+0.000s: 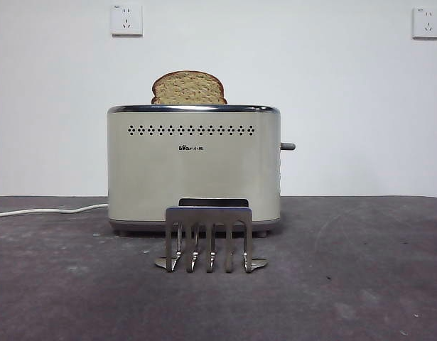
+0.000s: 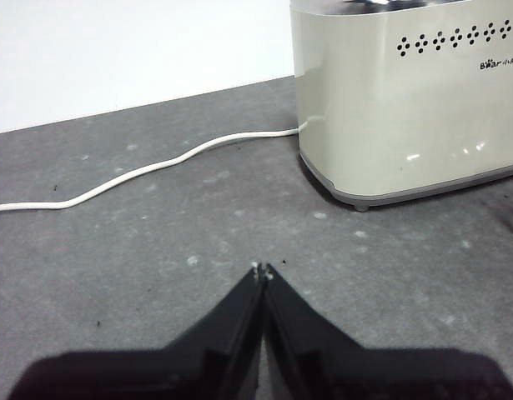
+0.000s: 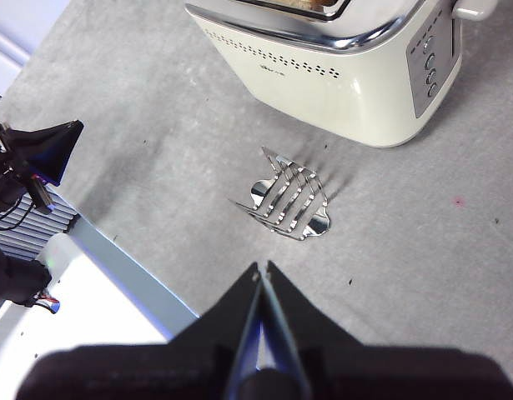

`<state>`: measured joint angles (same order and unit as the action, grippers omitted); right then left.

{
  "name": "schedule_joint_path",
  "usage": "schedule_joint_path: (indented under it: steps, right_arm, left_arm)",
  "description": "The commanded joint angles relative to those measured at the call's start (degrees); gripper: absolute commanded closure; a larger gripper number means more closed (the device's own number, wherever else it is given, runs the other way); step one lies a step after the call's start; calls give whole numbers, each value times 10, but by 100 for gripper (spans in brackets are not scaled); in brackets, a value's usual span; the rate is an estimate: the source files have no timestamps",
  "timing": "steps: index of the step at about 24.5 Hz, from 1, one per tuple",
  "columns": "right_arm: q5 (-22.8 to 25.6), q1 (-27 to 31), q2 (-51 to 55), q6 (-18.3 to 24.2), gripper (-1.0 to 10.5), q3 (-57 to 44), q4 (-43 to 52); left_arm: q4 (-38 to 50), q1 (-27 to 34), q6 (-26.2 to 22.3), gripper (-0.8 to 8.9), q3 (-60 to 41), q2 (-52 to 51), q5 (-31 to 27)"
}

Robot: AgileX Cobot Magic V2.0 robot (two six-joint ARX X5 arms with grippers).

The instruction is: Pick up a slice of bread from the rack,put the bread on the toaster,press the button

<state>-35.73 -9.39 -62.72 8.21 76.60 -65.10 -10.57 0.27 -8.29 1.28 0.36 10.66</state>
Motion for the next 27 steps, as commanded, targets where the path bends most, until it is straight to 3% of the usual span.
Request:
schedule_joint_path:
  steps: [1, 4, 7, 10, 12, 15, 23, 27]
  right_arm:
    - [1, 0, 1, 5, 946, -3, 1]
    - [3, 8, 10, 5, 946, -3, 1]
    - [2, 33, 63, 53, 946, -3, 12]
    - [7, 46, 127, 40, 946, -10, 104]
    - [53, 57, 172, 9, 946, -34, 175]
    - [104, 61, 235, 2, 946, -111, 255]
    - [109, 61, 370, -19, 946, -374, 457]
    - [164, 61, 428, -41, 946, -482, 513]
  left_arm:
    - [3, 2, 5, 817, -9, -1, -1]
    - [3, 2, 5, 817, -9, -1, -1]
    - [3, 2, 5, 817, -9, -1, -1]
    - [3, 2, 5, 817, -9, -1, -1]
    - [3, 2, 5, 817, -9, -1, -1]
    - [3, 2, 5, 817, -9, -1, -1]
    - [3, 2, 5, 817, -9, -1, -1]
    - [3, 2, 5, 817, -9, -1, -1]
